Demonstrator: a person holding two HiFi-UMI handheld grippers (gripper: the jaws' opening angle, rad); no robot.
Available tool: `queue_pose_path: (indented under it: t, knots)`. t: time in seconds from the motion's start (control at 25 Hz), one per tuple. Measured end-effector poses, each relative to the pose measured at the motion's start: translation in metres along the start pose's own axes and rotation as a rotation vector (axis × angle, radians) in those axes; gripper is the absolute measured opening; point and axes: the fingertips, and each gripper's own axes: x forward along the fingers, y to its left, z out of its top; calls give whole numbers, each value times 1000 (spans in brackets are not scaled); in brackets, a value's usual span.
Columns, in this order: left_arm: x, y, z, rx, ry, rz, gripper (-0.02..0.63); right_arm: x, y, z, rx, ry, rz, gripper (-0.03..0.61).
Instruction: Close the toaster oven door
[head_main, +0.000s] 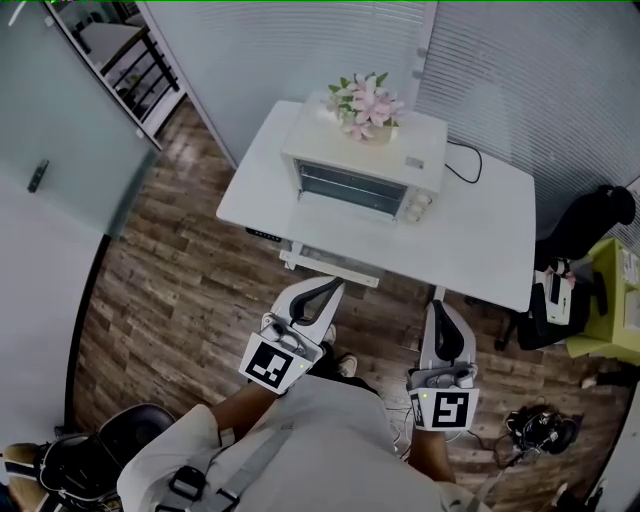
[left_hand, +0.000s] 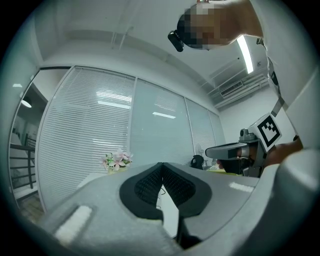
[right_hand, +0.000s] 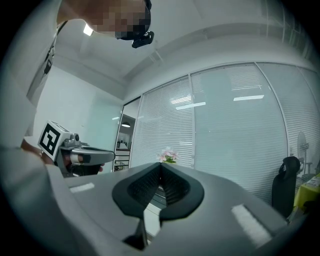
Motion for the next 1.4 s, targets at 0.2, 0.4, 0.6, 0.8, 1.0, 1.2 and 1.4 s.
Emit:
queue_pose_path:
  t: [0.2, 0.4, 0.6, 0.8, 1.0, 1.2, 1.4]
  knots:
    - [16, 22, -5, -1, -4, -7, 3, 28, -1, 0, -6, -1, 3, 6]
    - [34, 54, -9, -6, -6, -20, 3, 68, -2, -1, -19, 5, -1, 6]
    - [47, 93, -11, -10, -9, -30, 3, 109, 1, 0, -25, 6, -19, 5]
    - [53, 122, -19, -18, 2, -52, 3, 142, 13, -1, -55, 10, -19, 6]
    - [57, 142, -34, -32, 16, -74, 3, 161, 18, -6, -61, 22, -38, 6]
    - [59, 157, -56, -42, 35, -73, 5, 176, 22, -9, -57, 38, -44, 6]
    - [51, 177, -90, -48, 84, -35, 15, 183, 22, -11, -91, 42, -37, 6]
